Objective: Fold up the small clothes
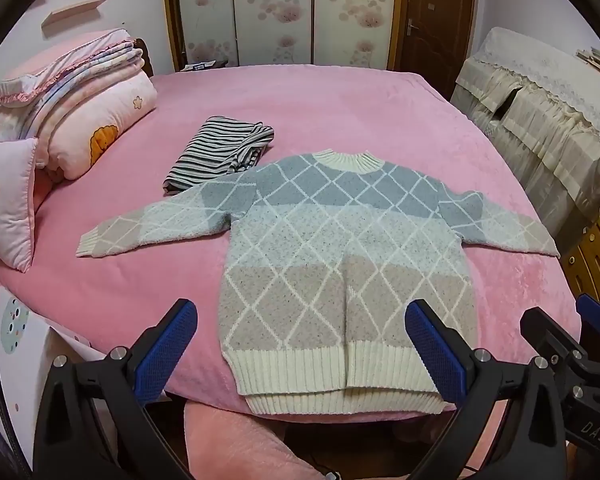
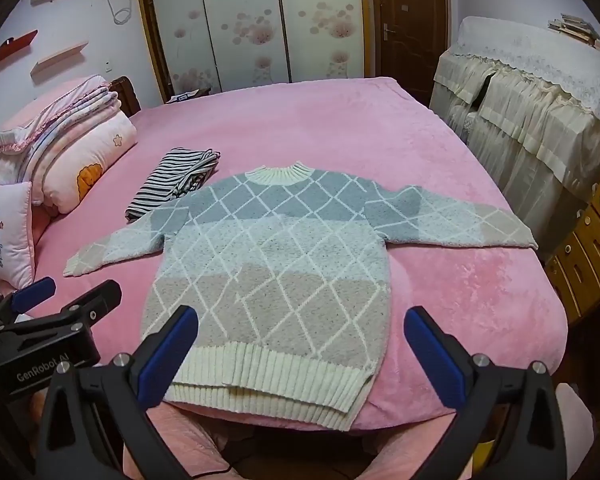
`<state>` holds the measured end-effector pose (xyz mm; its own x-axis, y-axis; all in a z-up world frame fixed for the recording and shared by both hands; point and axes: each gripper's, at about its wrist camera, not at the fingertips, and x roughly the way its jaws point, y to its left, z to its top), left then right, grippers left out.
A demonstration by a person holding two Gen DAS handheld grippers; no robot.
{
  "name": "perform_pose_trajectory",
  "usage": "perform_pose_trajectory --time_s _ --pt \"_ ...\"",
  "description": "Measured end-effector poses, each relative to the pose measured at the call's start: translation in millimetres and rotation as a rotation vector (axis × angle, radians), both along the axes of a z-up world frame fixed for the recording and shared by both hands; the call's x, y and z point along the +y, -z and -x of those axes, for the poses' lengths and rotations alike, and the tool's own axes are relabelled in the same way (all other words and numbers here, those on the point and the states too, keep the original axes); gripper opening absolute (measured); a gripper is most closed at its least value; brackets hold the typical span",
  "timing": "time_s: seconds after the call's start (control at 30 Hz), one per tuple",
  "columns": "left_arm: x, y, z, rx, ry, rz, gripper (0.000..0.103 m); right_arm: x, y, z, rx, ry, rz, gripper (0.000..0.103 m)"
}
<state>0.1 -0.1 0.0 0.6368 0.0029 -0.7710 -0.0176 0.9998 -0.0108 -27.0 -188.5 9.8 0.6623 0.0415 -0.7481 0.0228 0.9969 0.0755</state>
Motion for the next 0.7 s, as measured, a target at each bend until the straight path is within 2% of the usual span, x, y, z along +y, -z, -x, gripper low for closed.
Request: perform_pose_trajectory --time_s 0.7 --pt "-5.0 1.1 1.6 0.004 0.006 0.001 0.103 -6.0 2.0 4.3 -0.015 -0.003 -0.026 0.103"
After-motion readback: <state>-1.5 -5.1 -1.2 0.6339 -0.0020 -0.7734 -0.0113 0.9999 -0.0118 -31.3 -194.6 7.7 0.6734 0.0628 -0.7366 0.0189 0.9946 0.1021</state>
